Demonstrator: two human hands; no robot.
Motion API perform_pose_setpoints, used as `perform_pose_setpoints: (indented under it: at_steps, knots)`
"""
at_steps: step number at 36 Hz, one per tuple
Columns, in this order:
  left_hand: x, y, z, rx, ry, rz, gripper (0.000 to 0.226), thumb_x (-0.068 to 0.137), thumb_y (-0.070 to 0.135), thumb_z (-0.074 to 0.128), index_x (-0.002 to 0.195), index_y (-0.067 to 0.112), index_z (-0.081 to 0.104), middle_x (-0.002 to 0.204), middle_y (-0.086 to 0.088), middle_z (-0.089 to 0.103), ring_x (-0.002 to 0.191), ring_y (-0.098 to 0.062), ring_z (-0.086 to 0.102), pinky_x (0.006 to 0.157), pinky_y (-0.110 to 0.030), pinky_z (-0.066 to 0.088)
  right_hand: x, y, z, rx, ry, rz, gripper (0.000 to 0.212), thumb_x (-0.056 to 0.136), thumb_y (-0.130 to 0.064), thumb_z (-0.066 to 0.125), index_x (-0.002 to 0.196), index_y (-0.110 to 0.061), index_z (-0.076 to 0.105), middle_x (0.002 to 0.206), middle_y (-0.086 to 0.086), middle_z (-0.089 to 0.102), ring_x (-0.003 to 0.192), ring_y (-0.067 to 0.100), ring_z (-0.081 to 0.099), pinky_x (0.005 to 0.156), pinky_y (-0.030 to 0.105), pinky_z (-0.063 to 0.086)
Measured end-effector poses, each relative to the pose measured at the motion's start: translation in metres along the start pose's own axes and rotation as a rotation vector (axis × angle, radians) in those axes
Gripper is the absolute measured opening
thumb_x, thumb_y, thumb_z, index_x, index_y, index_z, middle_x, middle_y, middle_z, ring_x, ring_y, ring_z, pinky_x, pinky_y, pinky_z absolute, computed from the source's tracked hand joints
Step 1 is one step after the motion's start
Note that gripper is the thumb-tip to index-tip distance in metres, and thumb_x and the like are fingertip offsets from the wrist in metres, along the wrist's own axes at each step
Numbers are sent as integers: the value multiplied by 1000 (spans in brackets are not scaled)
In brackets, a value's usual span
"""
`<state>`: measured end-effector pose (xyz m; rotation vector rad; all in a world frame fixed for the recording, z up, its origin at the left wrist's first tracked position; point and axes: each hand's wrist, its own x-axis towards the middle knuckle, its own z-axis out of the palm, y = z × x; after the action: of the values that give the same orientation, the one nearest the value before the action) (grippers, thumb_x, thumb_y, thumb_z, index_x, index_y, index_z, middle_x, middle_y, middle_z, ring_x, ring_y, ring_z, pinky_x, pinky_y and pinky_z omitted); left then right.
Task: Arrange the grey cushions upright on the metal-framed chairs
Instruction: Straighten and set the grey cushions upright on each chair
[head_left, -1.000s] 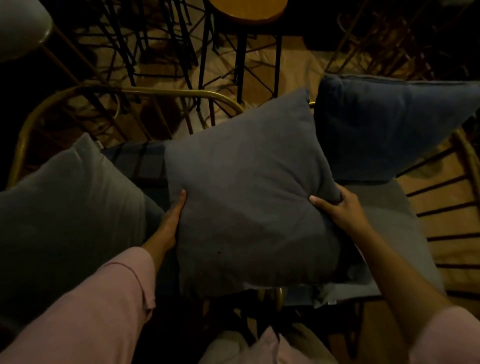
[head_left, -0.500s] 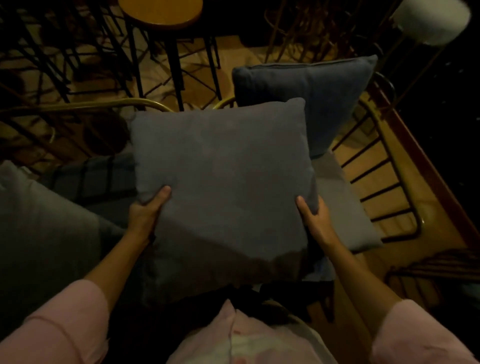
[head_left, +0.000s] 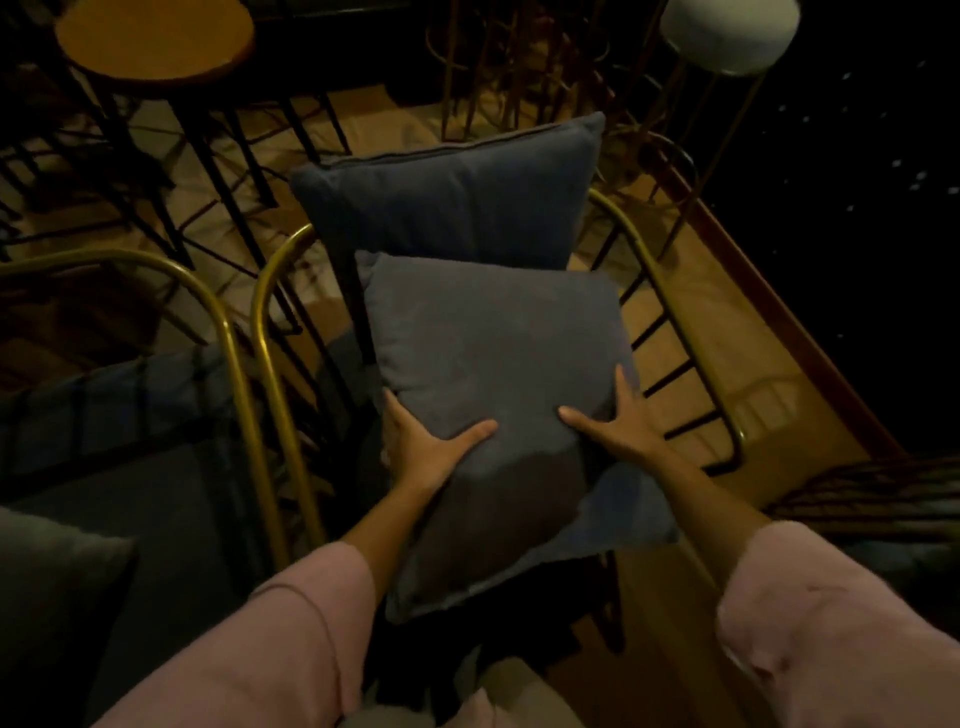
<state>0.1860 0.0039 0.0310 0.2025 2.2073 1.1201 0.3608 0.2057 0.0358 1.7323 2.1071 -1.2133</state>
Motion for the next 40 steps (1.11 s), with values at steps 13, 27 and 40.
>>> perform_pose_setpoints:
  at_steps: [13, 27, 40]
  knots:
    - [1, -4, 18, 166, 91, 28, 144, 48, 78, 75, 152, 30, -12, 163, -4, 9, 148, -30, 17, 120, -52, 16, 2, 13, 21, 22, 64, 14, 132, 51, -91, 56, 153, -44, -15, 166, 10, -15, 152, 34, -12, 118, 63, -6]
    - [-19, -78, -128, 279, 108, 125, 90, 81, 37, 73, 151, 10, 23, 160, -19, 14, 149, -30, 15, 119, -33, 17, -75, -88, 100, -99, 182, -883, 64, 91, -44, 56, 145, -11, 45, 158, 15, 35, 149, 32, 24, 122, 48, 2]
    - [-52, -248, -413, 162, 498, -323, 79, 82, 24, 75, 145, 0, 34, 154, -26, 26, 144, -39, 25, 118, -39, 23, -166, -245, 335, -98, -284, -820, 59, 89, -16, 69, 142, -4, 46, 139, 18, 56, 131, 34, 51, 108, 36, 38]
